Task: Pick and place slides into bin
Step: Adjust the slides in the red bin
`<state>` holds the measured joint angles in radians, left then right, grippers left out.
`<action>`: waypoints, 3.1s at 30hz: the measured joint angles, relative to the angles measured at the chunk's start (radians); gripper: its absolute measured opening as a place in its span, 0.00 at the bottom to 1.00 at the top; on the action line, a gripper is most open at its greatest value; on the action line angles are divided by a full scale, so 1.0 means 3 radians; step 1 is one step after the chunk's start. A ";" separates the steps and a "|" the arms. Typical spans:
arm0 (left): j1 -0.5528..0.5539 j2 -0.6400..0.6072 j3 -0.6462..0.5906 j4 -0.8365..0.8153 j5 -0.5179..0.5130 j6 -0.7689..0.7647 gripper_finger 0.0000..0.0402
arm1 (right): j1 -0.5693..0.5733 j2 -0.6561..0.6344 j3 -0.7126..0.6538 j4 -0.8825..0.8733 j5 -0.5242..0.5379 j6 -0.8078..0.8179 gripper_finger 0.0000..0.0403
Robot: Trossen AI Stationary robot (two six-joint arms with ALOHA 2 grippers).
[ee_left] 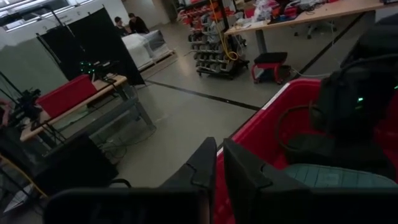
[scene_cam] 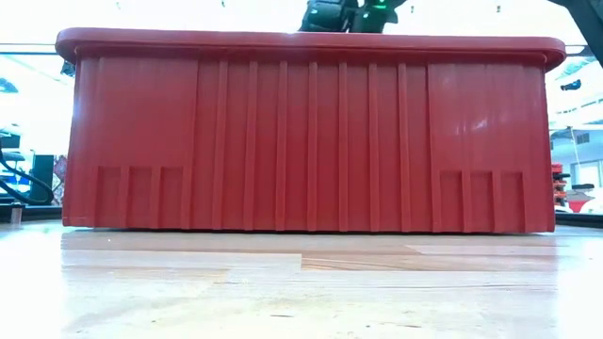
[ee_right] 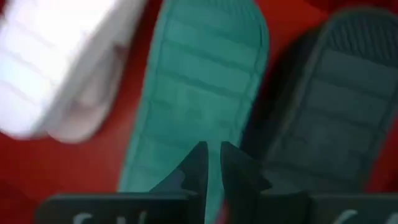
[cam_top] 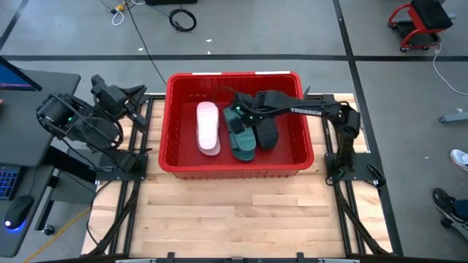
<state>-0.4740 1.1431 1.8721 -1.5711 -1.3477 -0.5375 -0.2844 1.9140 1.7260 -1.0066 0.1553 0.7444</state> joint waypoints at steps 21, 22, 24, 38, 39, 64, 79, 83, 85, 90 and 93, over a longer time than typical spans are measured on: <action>0.0000 0.0006 0.0000 0.0000 0.0010 -0.0335 0.04 | 0.0343 0.0466 -0.0107 0.0558 -0.0250 0.0608 0.02; 0.0000 0.0006 0.0000 0.0000 0.0011 -0.0351 0.04 | 0.0339 0.0465 -0.0107 0.0555 -0.0228 0.0599 0.03; 0.0000 0.0006 0.0000 0.0000 0.0011 -0.0357 0.03 | 0.0326 0.0451 -0.0107 0.0543 -0.0225 0.0596 0.03; 0.0000 0.0019 0.0000 0.0000 0.0015 -0.0443 0.03 | 0.0178 0.0126 -0.0107 -0.0117 0.0108 -0.0156 0.03; 0.0000 0.0027 0.0000 0.0000 0.0012 -0.0442 0.02 | 0.0152 0.0124 -0.0107 -0.0138 0.0126 -0.0335 0.03; 0.0004 0.0163 0.0000 0.0000 0.0016 -0.0513 0.04 | -0.0077 0.0231 -0.0742 0.0407 -0.0194 -0.1953 0.03; 0.0006 0.0163 0.0000 0.0000 0.0014 -0.0530 0.02 | -0.0274 0.0228 -0.0816 0.0948 -0.0066 -0.2052 0.03; 0.0006 0.0161 0.0000 0.0000 0.0013 -0.0530 0.04 | -0.0299 0.0228 -0.0813 0.0852 -0.0088 -0.2161 0.03; 0.0006 0.0161 0.0000 0.0000 0.0013 -0.0530 0.05 | -0.0298 0.0228 -0.0813 0.0743 -0.0094 -0.2227 0.03; 0.0006 0.0161 0.0000 0.0000 0.0013 -0.0531 0.05 | -0.0301 0.0228 -0.0811 0.0567 -0.0032 -0.2254 0.03; 0.0005 0.0161 0.0000 0.0000 0.0013 -0.0542 0.03 | -0.0326 0.0228 -0.0811 0.0392 -0.0008 -0.2218 0.03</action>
<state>-0.4724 1.1915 1.8721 -1.5711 -1.3437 -0.7002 -0.3823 1.9823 1.4826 -0.8889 0.1530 0.0791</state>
